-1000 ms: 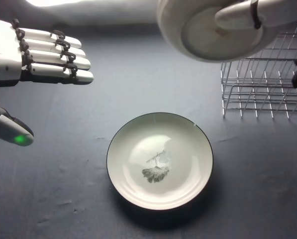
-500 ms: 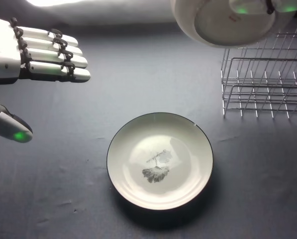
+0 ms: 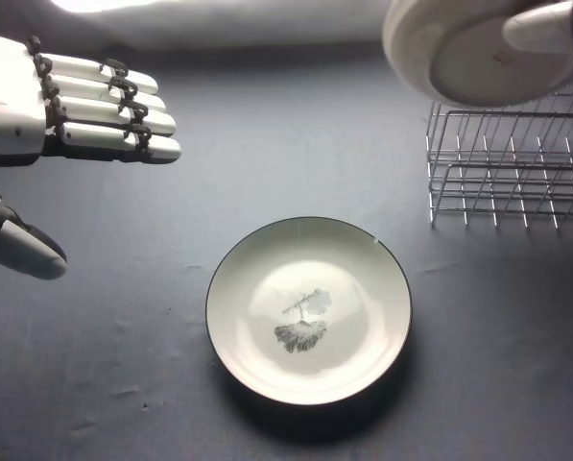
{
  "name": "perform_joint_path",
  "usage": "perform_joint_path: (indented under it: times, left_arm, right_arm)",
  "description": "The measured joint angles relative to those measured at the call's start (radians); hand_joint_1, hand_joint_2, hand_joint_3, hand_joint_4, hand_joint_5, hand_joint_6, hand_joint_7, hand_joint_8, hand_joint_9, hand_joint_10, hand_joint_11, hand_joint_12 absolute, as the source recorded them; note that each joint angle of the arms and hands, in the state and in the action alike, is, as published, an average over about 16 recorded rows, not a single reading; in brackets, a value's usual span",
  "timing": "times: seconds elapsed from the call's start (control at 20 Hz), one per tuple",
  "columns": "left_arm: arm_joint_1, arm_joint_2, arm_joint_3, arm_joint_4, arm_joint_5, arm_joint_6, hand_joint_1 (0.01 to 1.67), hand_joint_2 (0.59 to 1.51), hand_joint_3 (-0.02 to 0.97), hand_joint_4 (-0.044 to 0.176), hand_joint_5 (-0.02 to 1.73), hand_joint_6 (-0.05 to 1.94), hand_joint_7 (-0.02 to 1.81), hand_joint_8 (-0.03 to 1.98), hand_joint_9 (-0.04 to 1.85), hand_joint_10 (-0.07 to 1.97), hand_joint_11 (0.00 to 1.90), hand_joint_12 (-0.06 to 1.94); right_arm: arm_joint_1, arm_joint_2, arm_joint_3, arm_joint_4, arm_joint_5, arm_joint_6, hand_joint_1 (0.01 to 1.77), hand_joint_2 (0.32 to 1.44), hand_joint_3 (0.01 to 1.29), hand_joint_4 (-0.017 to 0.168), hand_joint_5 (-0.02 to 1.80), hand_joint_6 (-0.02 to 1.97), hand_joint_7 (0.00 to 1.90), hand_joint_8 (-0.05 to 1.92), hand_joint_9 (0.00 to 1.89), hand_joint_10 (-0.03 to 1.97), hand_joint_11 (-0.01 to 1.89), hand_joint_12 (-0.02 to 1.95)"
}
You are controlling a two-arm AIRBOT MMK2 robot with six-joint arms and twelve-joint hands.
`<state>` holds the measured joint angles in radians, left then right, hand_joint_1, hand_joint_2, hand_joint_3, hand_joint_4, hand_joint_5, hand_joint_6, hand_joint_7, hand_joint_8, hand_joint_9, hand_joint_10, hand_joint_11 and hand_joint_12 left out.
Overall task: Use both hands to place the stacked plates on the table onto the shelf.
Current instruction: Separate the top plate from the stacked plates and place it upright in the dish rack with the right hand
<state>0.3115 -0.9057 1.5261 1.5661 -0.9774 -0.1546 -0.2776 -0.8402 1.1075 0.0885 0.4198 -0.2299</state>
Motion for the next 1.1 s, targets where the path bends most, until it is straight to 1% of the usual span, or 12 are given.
perform_joint_path:
  times: [0.35, 0.6, 0.75, 0.9, 1.1]
  left_arm:
    - [0.001, 0.001, -0.021, 0.015, -0.004, -0.002, 0.01, 1.085, 0.018, 0.002, 0.02, 0.00, 0.01, -0.01, 0.02, 0.01, 0.02, 0.00]
    - [0.026, 0.000, -0.056, 0.026, 0.003, 0.001, 0.01, 1.086, 0.018, 0.002, 0.02, 0.00, 0.01, -0.01, 0.02, 0.01, 0.02, 0.00]
    - [0.047, -0.001, -0.086, 0.027, 0.020, 0.008, 0.01, 1.086, 0.018, 0.002, 0.02, 0.00, 0.02, -0.01, 0.02, 0.01, 0.02, 0.00]
    - [0.074, -0.004, -0.120, 0.026, 0.045, 0.018, 0.01, 1.088, 0.018, 0.002, 0.02, 0.00, 0.02, -0.01, 0.02, 0.01, 0.02, 0.00]
    - [0.115, -0.013, -0.163, 0.021, 0.092, 0.033, 0.01, 1.091, 0.018, 0.002, 0.02, 0.00, 0.02, -0.01, 0.02, 0.01, 0.02, 0.00]
  right_arm:
    - [-0.088, 0.032, 0.032, 0.022, 0.038, 0.005, 1.22, 1.06, 0.01, 0.005, 0.81, 1.21, 0.89, 1.10, 0.90, 1.06, 0.76, 1.60]
    - [-0.157, 0.039, 0.062, 0.034, 0.066, 0.006, 1.24, 1.06, 0.01, 0.000, 0.81, 1.21, 0.90, 1.06, 0.89, 1.17, 0.76, 1.61]
    - [-0.199, 0.039, 0.077, 0.035, 0.079, 0.005, 1.25, 1.06, 0.01, -0.003, 0.81, 1.20, 0.90, 1.05, 0.88, 1.18, 0.76, 1.62]
    - [-0.237, 0.039, 0.087, 0.026, 0.094, 0.003, 1.25, 1.06, 0.01, -0.001, 0.81, 1.20, 0.90, 1.05, 0.88, 1.17, 0.76, 1.63]
    - [-0.267, 0.039, 0.092, 0.008, 0.108, 0.000, 1.25, 1.06, 0.01, 0.003, 0.81, 1.19, 0.90, 1.05, 0.88, 1.15, 0.75, 1.62]
